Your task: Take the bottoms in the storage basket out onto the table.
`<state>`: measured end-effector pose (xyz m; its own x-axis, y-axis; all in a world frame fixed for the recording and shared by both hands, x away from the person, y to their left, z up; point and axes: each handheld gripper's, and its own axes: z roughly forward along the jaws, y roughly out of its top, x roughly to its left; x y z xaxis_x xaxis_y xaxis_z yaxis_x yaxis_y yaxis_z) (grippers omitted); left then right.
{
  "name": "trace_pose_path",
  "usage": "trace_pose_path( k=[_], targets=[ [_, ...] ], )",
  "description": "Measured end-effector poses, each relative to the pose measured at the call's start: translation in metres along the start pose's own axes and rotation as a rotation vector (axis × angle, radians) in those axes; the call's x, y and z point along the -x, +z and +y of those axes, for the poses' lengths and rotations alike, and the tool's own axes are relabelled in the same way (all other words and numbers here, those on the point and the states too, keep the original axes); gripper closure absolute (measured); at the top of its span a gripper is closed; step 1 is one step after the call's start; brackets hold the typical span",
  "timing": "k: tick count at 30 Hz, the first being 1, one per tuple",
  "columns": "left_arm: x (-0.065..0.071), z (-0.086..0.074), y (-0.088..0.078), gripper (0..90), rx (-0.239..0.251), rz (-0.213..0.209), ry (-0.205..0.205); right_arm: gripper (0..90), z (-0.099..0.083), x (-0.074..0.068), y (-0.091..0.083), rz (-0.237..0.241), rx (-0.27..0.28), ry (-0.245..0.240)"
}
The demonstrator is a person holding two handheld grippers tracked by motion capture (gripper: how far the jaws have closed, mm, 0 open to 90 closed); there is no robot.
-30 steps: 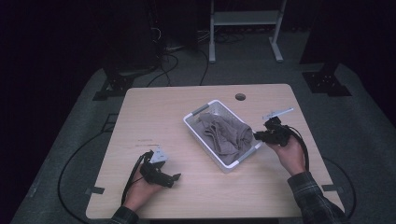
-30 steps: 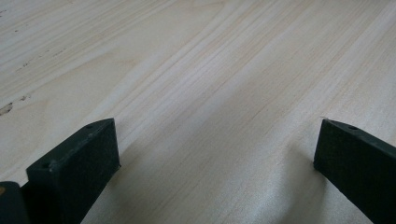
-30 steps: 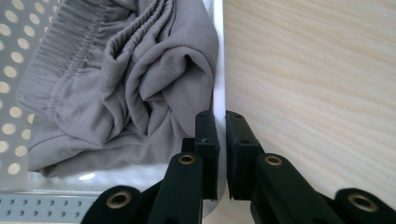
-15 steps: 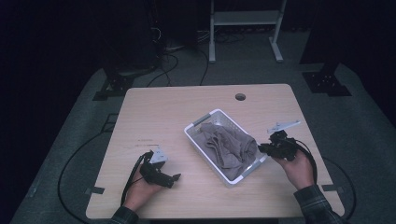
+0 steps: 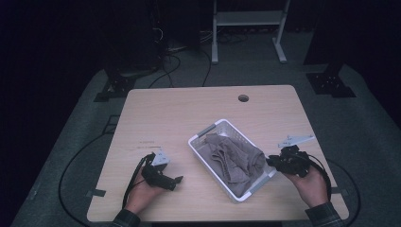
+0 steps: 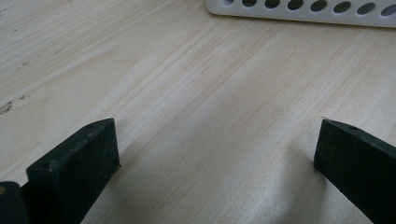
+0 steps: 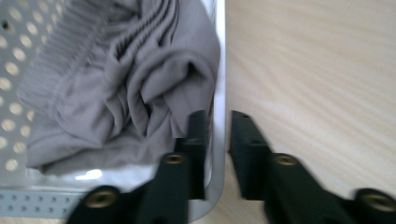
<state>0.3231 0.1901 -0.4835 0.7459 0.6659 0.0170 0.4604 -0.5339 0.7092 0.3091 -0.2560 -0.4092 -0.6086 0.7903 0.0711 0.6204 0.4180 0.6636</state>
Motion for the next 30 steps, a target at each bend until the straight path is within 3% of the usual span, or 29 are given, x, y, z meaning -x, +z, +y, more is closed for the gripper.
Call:
trace_pose_path(
  k=[8, 11, 12, 14, 20, 23, 25, 30],
  targets=[
    [0.0, 0.0, 0.0, 0.0, 0.0, 0.0, 0.0, 40.8, 0.014, -0.004, -0.012, -0.003, 0.085, -0.01],
    [0.0, 0.0, 0.0, 0.0, 0.0, 0.0, 0.0, 26.5, 0.025, -0.01, -0.011, 0.038, 0.093, -0.022],
    [0.0, 0.0, 0.0, 0.0, 0.0, 0.0, 0.0, 26.5, 0.025, -0.01, -0.011, 0.038, 0.093, -0.022],
    [0.0, 0.0, 0.0, 0.0, 0.0, 0.0, 0.0, 18.0, 0.035, -0.02, -0.006, 0.075, 0.092, -0.044],
    [0.0, 0.0, 0.0, 0.0, 0.0, -0.001, 0.0, 10.2, 0.057, -0.036, 0.01, 0.122, 0.101, -0.102],
    [0.0, 0.0, 0.0, 0.0, 0.001, 0.0, 0.0, 7.7, 0.063, -0.039, 0.015, 0.134, 0.095, -0.109],
    [0.0, 0.0, 0.0, 0.0, 0.001, -0.001, -0.002, 2.0, 0.073, -0.043, 0.025, 0.158, 0.089, -0.129],
    [0.0, 0.0, 0.0, 0.0, 0.002, -0.001, -0.003, 2.0, 0.081, -0.046, 0.038, 0.168, 0.077, -0.14]
  ],
)
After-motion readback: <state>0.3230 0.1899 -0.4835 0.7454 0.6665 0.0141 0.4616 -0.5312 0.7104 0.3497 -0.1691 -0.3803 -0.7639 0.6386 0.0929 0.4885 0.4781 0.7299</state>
